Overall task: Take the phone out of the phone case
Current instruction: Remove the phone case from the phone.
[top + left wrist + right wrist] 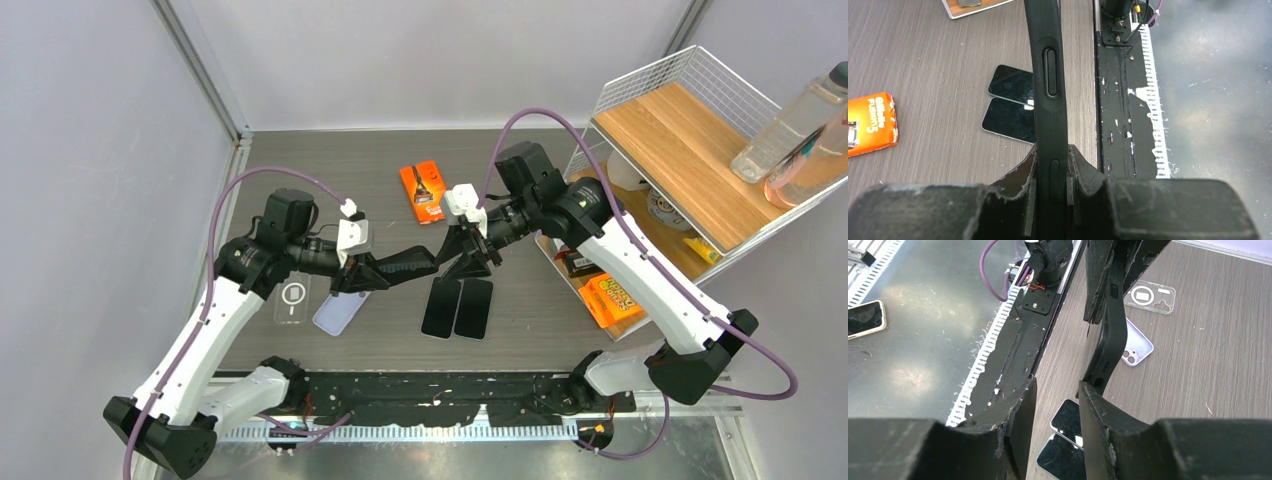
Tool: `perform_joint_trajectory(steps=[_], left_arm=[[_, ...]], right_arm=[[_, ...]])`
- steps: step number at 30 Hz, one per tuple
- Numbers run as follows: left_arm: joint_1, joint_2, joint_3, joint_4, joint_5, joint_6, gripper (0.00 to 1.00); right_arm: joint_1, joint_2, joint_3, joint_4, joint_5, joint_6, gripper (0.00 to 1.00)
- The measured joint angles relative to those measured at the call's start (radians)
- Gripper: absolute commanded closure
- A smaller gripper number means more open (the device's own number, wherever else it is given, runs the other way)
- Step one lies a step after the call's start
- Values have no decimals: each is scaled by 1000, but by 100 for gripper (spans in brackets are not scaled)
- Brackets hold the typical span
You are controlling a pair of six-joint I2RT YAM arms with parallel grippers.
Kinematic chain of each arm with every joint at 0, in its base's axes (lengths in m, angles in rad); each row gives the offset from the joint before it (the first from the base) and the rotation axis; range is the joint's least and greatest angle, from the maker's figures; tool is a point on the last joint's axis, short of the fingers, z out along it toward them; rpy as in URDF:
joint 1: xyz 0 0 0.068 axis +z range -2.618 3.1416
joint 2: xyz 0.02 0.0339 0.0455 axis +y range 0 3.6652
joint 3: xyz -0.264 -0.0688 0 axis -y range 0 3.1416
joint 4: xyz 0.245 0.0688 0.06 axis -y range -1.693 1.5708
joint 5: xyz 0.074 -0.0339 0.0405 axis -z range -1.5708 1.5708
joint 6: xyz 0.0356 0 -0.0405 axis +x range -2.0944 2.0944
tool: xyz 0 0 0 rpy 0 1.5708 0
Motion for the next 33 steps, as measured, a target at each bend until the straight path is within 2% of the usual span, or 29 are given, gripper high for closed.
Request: perform_joint_trajectory(steps=[22,33], left_arm=[[1,-5,-8,2,3,0,100],[14,-4,-16,-5,35,2,100]], right_arm=[[-5,5,-1,8,0,9,59],[-5,13,-7,42,0,65,61]])
